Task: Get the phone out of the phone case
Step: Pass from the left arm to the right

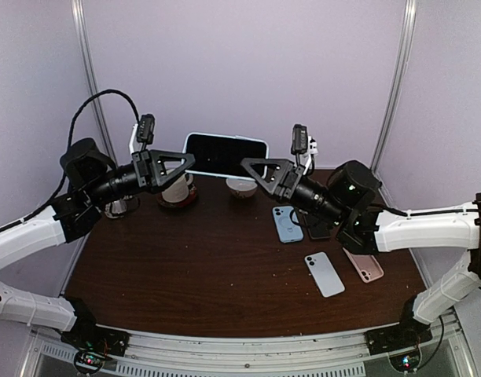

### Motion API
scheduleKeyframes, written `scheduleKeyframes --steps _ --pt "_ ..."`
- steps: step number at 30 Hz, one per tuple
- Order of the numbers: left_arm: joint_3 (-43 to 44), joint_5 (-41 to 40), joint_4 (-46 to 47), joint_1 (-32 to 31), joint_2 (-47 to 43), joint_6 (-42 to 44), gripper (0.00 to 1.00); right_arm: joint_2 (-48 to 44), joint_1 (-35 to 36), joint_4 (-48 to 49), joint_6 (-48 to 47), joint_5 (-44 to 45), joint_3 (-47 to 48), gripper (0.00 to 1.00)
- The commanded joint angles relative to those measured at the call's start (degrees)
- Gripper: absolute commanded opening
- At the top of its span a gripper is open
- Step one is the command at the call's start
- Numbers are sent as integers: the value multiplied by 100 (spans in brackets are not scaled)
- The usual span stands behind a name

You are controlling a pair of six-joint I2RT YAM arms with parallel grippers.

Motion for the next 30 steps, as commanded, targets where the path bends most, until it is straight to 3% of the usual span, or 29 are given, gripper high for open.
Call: scheduleKeyframes --steps 1,4,8,16,24,30 --pt "-110 -265 325 16 20 -61 0 -46 -18 491 22 184 294 16" --pt "-150 -311 298 16 -8 -26 0 -37 -18 377 -17 69 319 4" --pt "-87 -387 -30 25 -44 207 0 -125 -34 300 -61 -4 167 0" --pt "367 -258 -1113 236 -83 916 37 -517 -66 -207 -435 -185 -128 0" --pt "1062 -422 -2986 616 -185 2327 55 -1324 -139 -1767 -1547 268 -369 0" --pt "1623 -825 -4110 666 -141 3545 71 -1596 -451 -2341 -1875 -184 -369 0"
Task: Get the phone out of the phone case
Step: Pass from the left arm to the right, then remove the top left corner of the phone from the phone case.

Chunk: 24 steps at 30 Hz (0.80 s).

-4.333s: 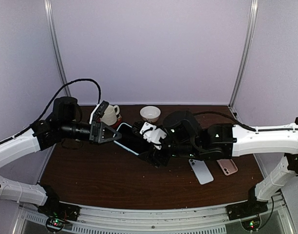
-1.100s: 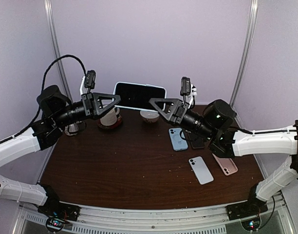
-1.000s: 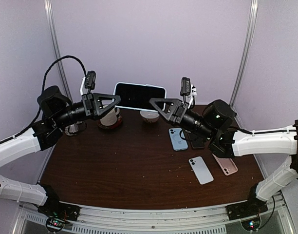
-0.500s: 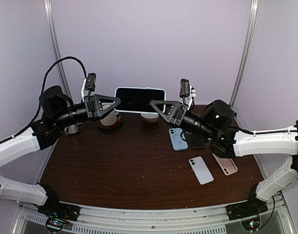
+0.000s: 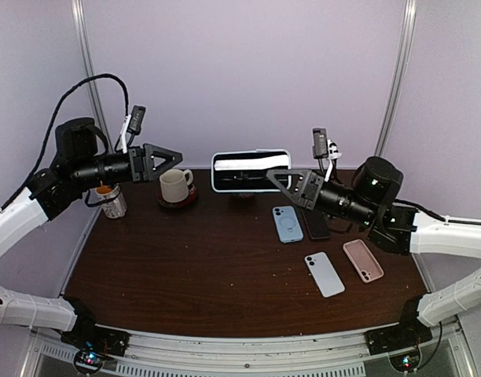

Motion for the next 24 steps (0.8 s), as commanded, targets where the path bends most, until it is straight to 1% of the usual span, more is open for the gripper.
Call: scheduleKeyframes --steps 1,3,5,6,11,15,17,20,22,24 --pt "498 -366 -1053 48 -30 1351 72 -298 -221 -257 -541 -239 31 0" --pt "659 -525 -1265 48 11 1741 78 -410 -246 -406 -779 -156 -7 0" --pt "781 -677 -1394 48 52 2103 92 -489 -288 -792 -1062 -99 44 0" --pt "831 -693 -1418 50 79 2357 97 -516 -307 -986 -1245 -119 84 0" --pt "932 -570 -1560 53 284 3238 97 -634 -314 -1503 -2166 96 53 0" --pt "817 -598 -1402 51 380 3769 97 -815 -305 -1352 -2952 112 -247 0" --pt "723 -632 -1172 52 452 3869 98 -899 -305 -1329 -3410 23 -384 0" --pt "639 -531 -901 55 748 3918 97 -982 -304 -1265 -4054 155 -649 0" --pt "701 -336 -773 48 998 4034 98 -1075 -304 -1143 -4540 287 -885 0" --pt "585 -56 -411 48 1130 4258 97 -1213 -304 -1023 -4870 421 -1094 0"
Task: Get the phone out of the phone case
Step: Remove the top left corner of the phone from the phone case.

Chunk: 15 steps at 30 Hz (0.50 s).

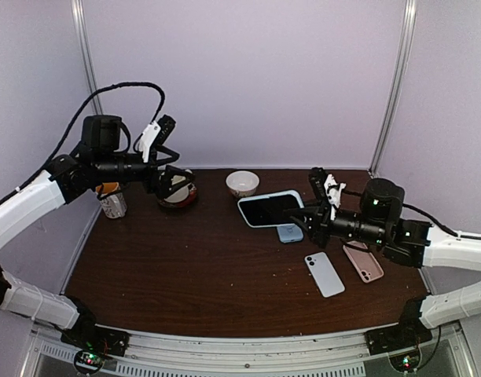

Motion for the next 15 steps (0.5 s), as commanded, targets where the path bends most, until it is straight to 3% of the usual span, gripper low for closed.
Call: scheduleKeyframes --steps 1,5,10,15 --pt "-271 536 1067 37 335 566 96 -383 -18 606 -1253 379 -314 0" --pt "-774 1400 1934 39 317 1263 94 -634 -25 597 -2507 -96 -649 0" --pt "-1127 3021 1882 30 366 2849 78 -778 -27 207 -3324 -573 -673 0" --pt "-1586 3372 1819 -106 173 3794 75 -802 -22 -279 -3927 -1448 -412 0"
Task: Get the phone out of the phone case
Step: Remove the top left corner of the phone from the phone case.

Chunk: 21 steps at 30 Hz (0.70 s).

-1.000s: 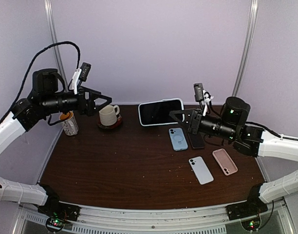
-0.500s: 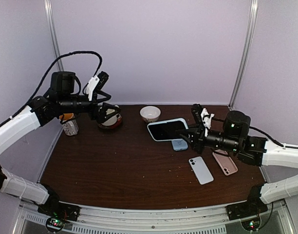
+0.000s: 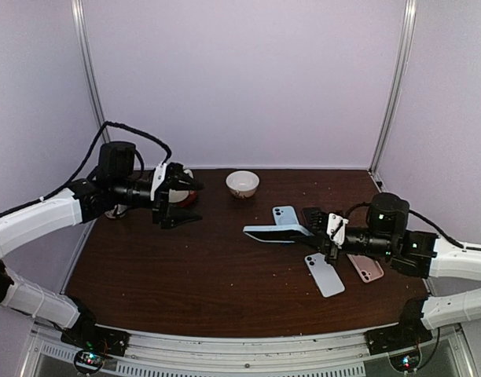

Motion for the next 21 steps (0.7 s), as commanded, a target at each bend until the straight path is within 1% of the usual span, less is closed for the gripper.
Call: scheduleKeyframes --steps 1,4,7,8,11,15,18,21 --pt "-406 867 267 -132 -199 1359 74 -150 -13 -109 -866 -1032 450 0" --pt "-557 1125 30 -267 -250 2034 69 -61 -10 -475 -1026 -1447 783 0" --pt "-422 1101 -791 -490 -265 2811 66 90 17 -945 -1224 -1733 1201 0" --pt "-415 1091 -868 -544 -276 2924 66 133 53 -1025 -1315 -1772 1307 0" --pt "-507 992 -896 -725 -343 3045 65 229 206 -1453 -1534 -1760 1571 0" --pt "-584 634 -873 -1088 -363 3226 60 381 398 -1832 -1781 -1698 1862 0" --pt "-610 579 -768 -1295 -361 3190 55 495 536 -1963 -1883 -1650 1997 0" --pt "-647 564 -652 -1376 -367 3137 53 585 683 -1996 -1927 -1555 2094 0"
